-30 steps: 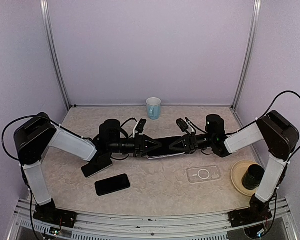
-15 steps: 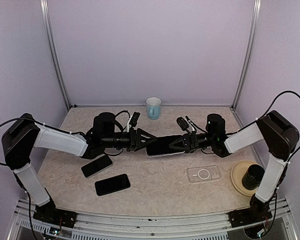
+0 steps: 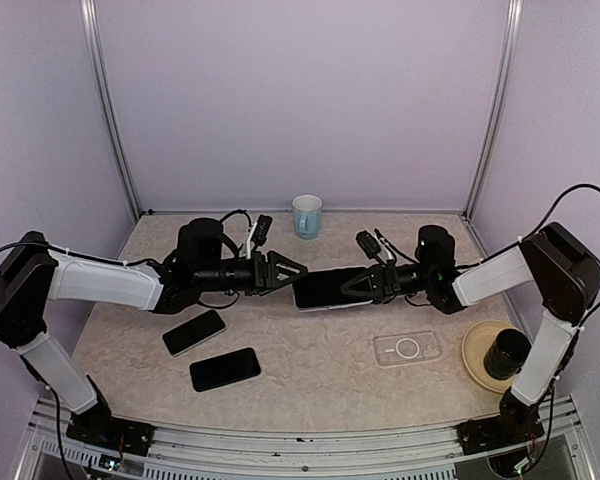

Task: Put the phone into the phone case
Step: Pass from the right arm to the left, then press the corner of the phone case at the bottom corners of the phone case.

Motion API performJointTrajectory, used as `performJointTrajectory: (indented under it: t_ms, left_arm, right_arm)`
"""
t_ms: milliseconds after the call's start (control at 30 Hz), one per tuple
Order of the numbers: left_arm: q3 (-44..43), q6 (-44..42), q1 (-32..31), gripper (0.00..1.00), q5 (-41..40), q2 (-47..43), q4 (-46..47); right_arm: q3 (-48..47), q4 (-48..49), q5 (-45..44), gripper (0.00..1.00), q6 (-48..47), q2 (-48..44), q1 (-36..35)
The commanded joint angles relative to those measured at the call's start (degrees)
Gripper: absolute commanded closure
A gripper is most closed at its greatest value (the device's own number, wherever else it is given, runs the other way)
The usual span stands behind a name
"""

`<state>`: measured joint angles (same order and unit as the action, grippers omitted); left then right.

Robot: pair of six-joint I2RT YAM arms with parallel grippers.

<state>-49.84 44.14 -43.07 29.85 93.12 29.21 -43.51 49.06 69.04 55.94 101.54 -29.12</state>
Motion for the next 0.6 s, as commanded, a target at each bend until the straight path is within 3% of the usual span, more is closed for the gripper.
performJointTrajectory:
  t_ms: [0, 233, 400, 567]
  left_arm:
    - [3.6, -0.3, 1.1, 0.42, -3.1, -1.2, 2.6]
    - [9.9, 3.2, 1.1, 0.36, -4.5, -3.7, 11.9]
    - [14.2, 7.3, 1.1, 0.33, -5.4, -4.5, 20.8]
    - [12.5, 9.3, 1.0, 0.33, -3.5, -2.3, 21.9]
  right_arm:
    - [0.2, 7.7, 3.8, 1.0, 3.1, -3.4, 0.0]
    - [1.1, 19.3, 0.4, 1.0, 13.0, -3.5, 0.2]
    - [0.6, 19.5, -1.8, 1.0, 14.1, -5.0, 0.2]
    - [0.4, 17.8, -1.7, 1.0, 13.3, -6.4, 0.2]
